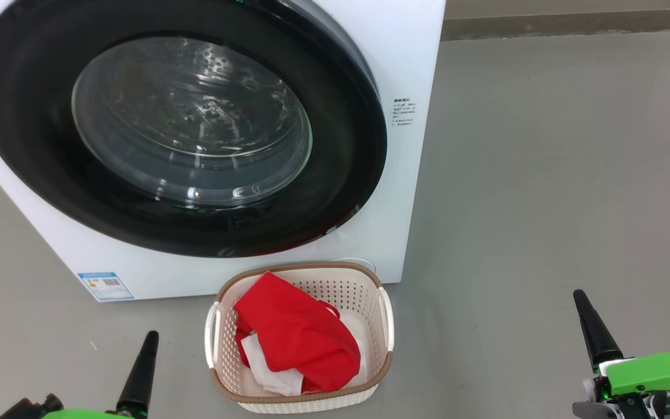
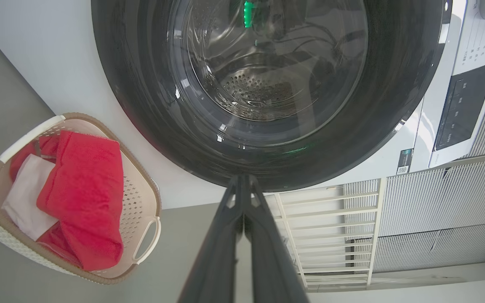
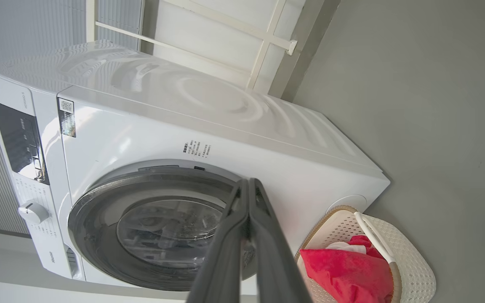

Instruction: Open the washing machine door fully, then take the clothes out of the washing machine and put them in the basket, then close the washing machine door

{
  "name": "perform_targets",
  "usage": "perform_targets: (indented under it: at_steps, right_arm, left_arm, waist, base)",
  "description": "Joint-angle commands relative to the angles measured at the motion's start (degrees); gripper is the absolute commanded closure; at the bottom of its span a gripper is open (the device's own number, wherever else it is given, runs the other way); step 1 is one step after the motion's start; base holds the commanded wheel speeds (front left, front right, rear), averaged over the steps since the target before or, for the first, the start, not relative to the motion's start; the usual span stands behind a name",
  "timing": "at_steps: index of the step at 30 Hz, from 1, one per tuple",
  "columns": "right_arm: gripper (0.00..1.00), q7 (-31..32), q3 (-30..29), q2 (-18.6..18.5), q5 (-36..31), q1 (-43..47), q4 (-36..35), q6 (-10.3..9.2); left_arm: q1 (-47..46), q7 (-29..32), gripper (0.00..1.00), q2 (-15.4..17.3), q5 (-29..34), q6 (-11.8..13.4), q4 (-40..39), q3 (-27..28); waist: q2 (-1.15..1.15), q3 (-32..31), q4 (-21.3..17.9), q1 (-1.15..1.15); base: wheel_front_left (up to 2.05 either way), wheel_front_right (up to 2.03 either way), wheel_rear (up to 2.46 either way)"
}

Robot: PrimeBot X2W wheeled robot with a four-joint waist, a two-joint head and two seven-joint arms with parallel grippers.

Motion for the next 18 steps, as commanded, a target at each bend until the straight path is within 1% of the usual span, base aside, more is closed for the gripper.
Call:
perform_targets:
  at_steps: [1, 18]
  right_arm:
    - [1.0, 0.45, 0.76, -1.02, 1.94, -3.26, -1.86, -0.03]
    - [1.0, 3.14, 0.8, -1.26, 11.48, -4.51, -2.13, -0.04]
  left_arm:
    - [-2.45, 0.55, 1.0, 0.51, -1.76, -0.35, -1.55, 2.15]
    - [-3.26, 3.25, 1.0, -0.39, -10.19, -0.4, -1.66, 3.82]
  waist:
    - [0.0, -0.05, -0.07, 0.0]
    - [0.0, -0.58, -0.85, 0.0]
  base:
    - [0.0, 0.0, 0.0]
    - [0.0, 0.0, 0.0]
